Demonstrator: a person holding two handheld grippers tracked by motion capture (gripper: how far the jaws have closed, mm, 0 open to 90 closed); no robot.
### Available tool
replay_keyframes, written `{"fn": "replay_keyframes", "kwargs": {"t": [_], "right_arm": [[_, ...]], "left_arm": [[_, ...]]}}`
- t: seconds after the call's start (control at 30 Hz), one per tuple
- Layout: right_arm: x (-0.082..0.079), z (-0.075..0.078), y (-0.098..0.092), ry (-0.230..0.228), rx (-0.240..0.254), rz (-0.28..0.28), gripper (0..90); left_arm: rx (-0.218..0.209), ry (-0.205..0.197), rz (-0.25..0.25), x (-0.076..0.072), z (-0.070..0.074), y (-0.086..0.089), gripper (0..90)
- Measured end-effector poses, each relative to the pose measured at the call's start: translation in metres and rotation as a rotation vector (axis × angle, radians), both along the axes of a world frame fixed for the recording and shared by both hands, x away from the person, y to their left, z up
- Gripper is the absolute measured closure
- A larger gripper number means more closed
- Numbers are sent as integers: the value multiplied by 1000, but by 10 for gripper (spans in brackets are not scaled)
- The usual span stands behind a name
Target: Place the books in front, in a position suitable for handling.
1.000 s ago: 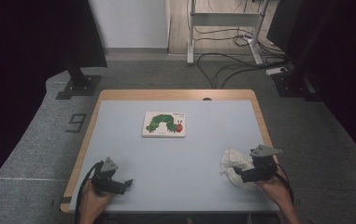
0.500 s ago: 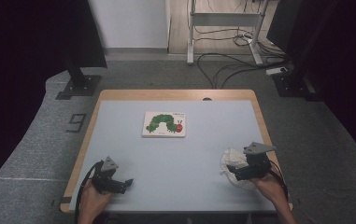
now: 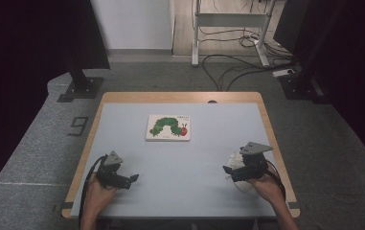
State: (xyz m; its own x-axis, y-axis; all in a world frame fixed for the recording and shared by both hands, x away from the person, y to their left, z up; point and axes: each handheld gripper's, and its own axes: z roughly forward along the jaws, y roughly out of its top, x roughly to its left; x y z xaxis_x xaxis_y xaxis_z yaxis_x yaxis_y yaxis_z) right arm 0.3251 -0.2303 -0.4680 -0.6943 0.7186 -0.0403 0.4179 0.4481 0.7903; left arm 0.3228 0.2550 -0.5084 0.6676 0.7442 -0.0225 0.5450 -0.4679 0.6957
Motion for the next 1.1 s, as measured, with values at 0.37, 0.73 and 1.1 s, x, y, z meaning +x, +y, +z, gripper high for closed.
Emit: {"fn": "replay_keyframes", "kwargs": {"t": [0.37, 0.73, 1.1], "right_arm": [[8, 4, 22, 0, 10, 22, 0], [21, 0, 44, 1, 17, 30, 0], [34, -7, 59, -8, 4, 38, 0]], "left_arm": [[3, -23, -25, 24, 8, -12, 0], [-4, -16, -48, 48, 10, -15, 0], [55, -18, -70, 70, 12, -28, 0]]}}
